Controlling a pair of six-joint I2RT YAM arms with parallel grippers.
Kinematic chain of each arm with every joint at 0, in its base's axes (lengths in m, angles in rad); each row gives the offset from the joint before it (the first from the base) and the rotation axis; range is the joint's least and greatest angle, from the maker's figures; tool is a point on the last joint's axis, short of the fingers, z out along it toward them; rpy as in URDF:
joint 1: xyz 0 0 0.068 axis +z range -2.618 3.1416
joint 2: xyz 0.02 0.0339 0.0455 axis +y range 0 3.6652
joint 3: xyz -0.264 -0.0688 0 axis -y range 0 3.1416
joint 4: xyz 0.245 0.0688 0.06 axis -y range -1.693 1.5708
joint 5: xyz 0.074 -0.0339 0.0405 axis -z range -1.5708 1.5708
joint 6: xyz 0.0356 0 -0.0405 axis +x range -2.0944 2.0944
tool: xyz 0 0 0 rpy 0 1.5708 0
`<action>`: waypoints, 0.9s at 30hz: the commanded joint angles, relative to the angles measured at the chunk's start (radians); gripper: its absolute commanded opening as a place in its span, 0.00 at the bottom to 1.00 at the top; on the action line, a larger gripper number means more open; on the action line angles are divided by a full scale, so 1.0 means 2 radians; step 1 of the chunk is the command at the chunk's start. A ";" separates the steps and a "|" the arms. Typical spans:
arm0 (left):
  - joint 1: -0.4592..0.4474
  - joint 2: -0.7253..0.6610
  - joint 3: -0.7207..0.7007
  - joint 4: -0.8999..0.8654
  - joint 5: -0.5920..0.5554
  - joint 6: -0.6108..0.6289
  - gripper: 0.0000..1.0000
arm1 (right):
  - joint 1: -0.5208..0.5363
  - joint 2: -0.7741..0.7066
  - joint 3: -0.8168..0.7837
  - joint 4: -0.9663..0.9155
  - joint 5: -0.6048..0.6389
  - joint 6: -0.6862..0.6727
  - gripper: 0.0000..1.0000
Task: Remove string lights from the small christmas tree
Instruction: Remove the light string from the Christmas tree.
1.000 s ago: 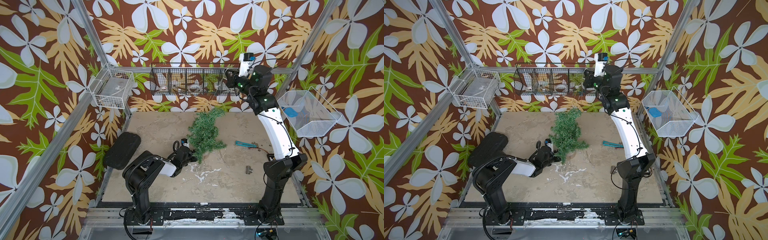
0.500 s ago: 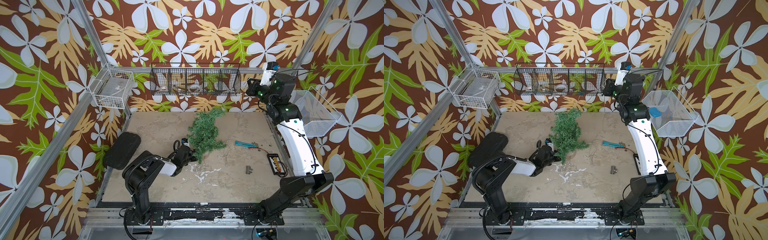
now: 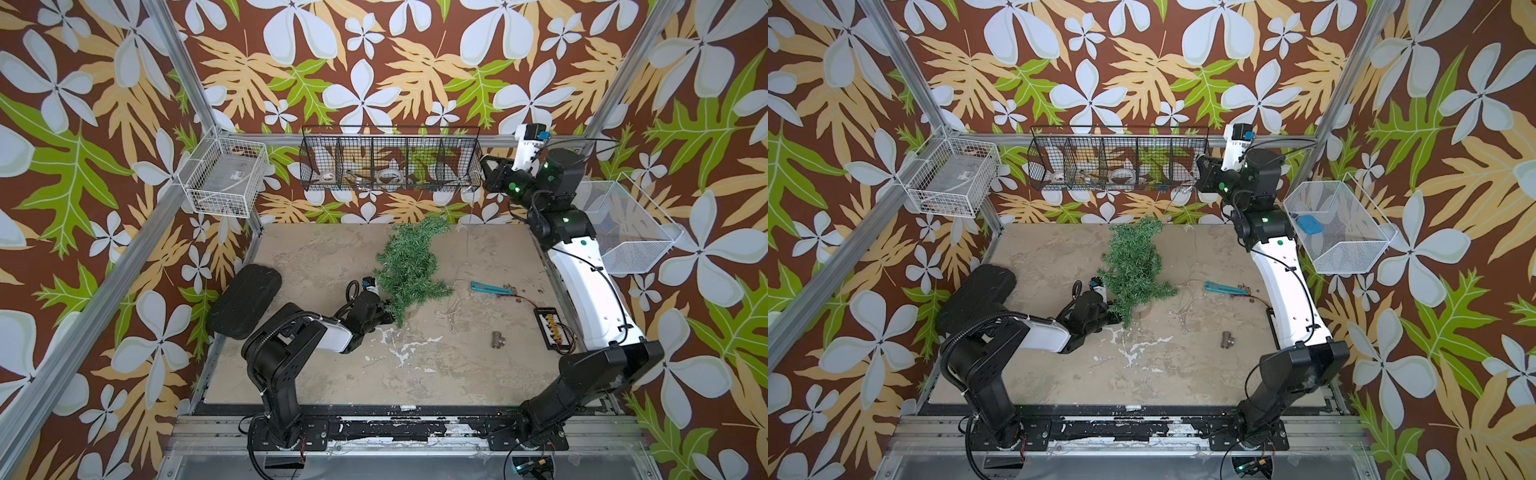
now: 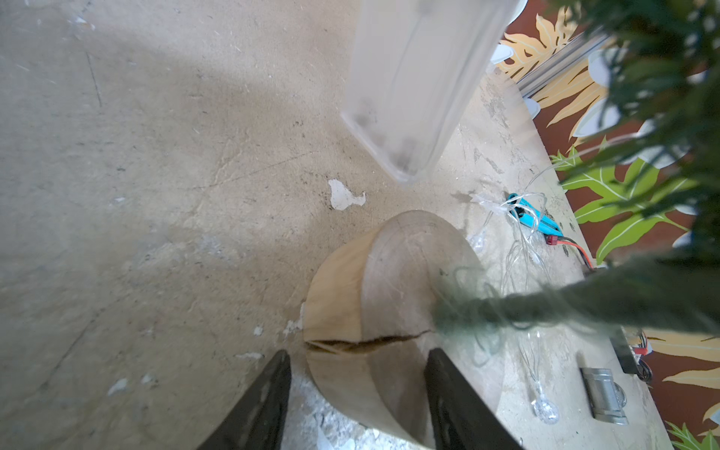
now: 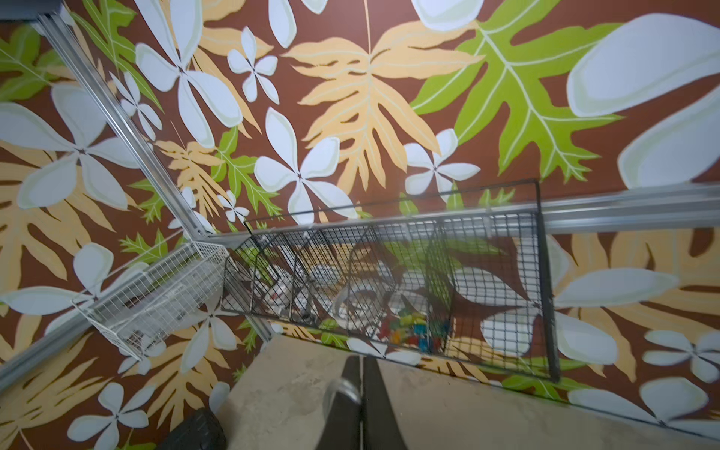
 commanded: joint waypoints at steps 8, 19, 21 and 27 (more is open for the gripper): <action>0.000 0.006 0.000 -0.077 -0.002 0.009 0.57 | 0.093 0.141 0.212 -0.042 0.005 0.012 0.00; -0.002 0.009 -0.007 -0.051 0.016 -0.004 0.57 | 0.199 0.157 0.211 0.076 0.033 0.013 0.00; -0.005 0.012 -0.006 -0.048 0.017 -0.006 0.56 | 0.209 0.169 0.217 0.095 0.044 0.014 0.00; -0.010 0.015 -0.005 -0.045 0.019 -0.005 0.56 | 0.213 0.226 0.251 0.160 0.089 0.034 0.00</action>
